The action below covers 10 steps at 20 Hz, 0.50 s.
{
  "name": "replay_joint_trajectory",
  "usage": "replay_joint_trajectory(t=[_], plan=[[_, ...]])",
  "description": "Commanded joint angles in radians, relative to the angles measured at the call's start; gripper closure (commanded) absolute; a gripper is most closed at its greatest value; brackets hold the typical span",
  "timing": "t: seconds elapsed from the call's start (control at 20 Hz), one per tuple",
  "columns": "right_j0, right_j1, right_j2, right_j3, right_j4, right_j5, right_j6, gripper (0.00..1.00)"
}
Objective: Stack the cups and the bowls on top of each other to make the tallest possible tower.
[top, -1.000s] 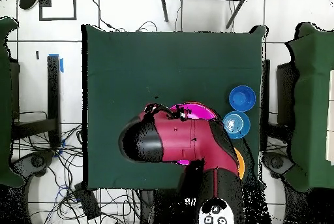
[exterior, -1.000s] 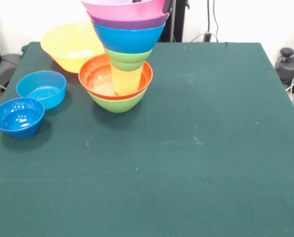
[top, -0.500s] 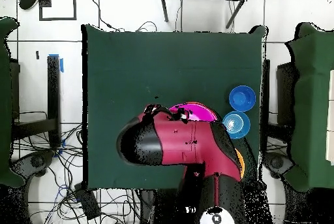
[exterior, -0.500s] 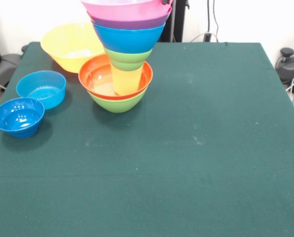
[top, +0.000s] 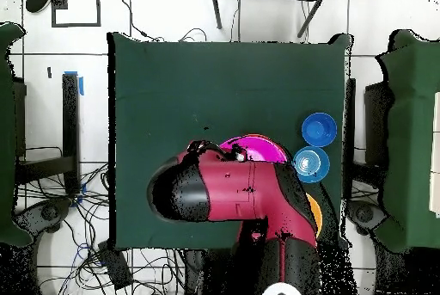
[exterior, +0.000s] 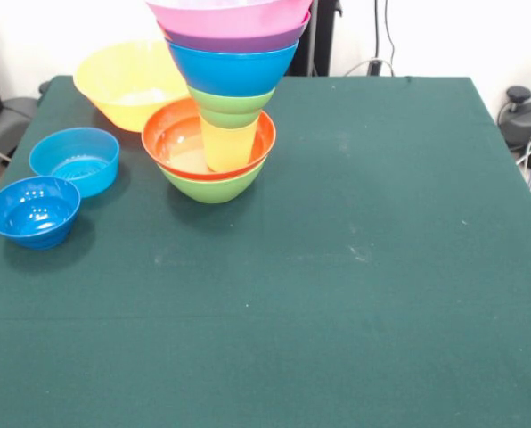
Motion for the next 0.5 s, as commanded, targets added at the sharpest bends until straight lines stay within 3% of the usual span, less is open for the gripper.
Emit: replay_joint_trajectory(t=[0.05,0.5], plan=[[0.035,0.031,0.081,-0.007,-0.059,0.18,-0.117,0.0],[0.072,0.076,0.093,-0.091,-0.05,0.235,-0.065,0.0]])
